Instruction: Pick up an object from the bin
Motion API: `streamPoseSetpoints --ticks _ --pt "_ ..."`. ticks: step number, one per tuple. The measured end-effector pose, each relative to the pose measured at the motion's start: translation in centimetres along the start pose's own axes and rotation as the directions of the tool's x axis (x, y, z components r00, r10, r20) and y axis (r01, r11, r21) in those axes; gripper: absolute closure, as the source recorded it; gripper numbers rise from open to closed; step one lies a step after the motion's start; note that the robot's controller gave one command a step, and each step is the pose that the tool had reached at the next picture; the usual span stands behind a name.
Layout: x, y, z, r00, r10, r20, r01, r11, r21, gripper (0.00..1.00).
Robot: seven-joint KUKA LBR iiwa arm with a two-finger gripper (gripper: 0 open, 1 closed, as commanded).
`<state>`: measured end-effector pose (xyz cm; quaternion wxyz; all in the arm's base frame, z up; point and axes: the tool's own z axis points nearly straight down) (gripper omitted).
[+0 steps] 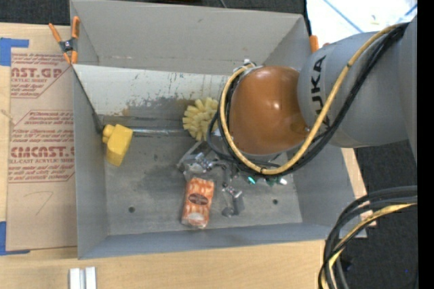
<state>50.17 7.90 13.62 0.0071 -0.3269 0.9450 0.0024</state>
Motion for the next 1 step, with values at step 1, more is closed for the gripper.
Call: streamPoseSetpoints --ticks 1 --pt "0.00 0.00 0.00 1.000 0.000 0.000 0.000 1.000 0.000 0.00"
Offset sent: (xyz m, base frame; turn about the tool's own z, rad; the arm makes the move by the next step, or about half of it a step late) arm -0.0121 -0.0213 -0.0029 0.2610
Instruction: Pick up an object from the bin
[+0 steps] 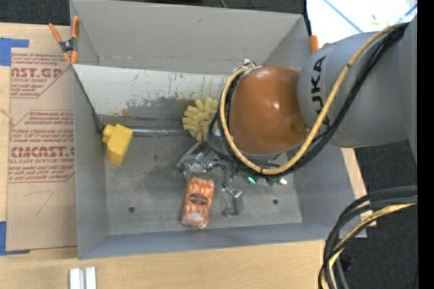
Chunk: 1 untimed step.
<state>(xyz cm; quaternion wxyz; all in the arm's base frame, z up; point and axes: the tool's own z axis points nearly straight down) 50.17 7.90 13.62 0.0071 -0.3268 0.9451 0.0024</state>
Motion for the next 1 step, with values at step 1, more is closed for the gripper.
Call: streamPoseSetpoints --ticks 1 --pt "0.20 -0.07 0.03 1.000 0.029 0.001 -0.029 1.000 0.000 0.00"
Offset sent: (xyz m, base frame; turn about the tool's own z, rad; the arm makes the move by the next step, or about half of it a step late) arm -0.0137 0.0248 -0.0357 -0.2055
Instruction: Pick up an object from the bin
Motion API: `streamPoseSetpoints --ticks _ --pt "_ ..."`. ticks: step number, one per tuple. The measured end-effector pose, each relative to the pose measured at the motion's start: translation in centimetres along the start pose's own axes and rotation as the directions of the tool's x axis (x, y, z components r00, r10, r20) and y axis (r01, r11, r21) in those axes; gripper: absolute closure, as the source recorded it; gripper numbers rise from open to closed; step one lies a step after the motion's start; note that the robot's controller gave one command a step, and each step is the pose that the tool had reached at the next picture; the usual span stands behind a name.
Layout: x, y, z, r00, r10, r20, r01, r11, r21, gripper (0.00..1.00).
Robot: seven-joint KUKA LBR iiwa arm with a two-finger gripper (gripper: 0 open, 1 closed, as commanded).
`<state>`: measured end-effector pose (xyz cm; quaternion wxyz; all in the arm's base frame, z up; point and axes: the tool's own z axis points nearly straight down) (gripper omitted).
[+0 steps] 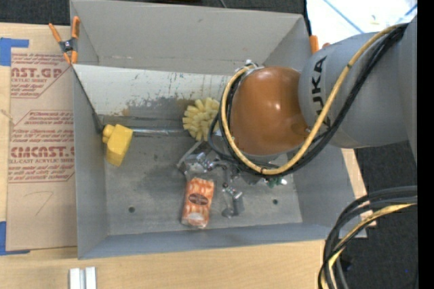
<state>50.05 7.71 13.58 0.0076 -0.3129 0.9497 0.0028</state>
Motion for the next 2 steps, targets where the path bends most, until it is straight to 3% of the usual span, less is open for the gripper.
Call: streamPoseSetpoints --ticks 1,2 --pt "-0.3 1.8 2.3 0.999 -0.049 -0.001 0.049 0.999 0.000 0.00" --pt "-0.5 3.0 3.6 0.973 -0.232 0.000 0.232 0.973 -0.002 0.00"
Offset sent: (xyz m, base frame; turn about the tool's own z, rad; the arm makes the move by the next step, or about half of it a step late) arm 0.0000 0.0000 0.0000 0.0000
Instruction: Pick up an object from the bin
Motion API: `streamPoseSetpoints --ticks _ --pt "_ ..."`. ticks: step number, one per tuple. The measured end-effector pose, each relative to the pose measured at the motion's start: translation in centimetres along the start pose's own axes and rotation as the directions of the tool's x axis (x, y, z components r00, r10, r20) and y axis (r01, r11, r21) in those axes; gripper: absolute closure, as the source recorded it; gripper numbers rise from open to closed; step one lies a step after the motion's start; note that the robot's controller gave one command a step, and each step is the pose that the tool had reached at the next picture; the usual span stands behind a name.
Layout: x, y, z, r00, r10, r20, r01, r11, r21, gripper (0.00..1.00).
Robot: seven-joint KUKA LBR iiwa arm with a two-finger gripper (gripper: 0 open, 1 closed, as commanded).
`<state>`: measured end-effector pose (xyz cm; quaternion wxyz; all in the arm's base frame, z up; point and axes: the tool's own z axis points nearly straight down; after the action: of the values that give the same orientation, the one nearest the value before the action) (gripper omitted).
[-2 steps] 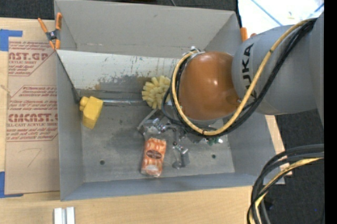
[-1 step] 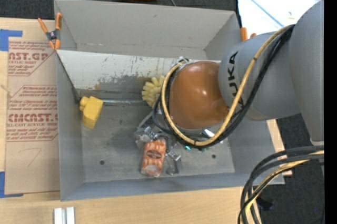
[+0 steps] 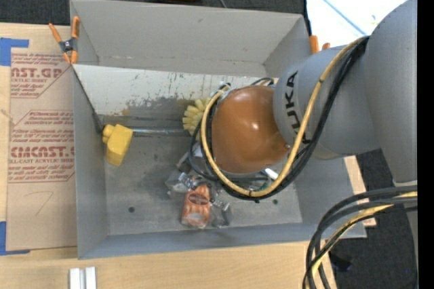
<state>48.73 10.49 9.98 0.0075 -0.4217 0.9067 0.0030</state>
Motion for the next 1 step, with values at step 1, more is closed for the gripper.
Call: streamPoseSetpoints --ticks 1 --pt "2.01 -2.17 1.49 0.991 -0.134 0.002 0.134 0.991 0.002 1.00"
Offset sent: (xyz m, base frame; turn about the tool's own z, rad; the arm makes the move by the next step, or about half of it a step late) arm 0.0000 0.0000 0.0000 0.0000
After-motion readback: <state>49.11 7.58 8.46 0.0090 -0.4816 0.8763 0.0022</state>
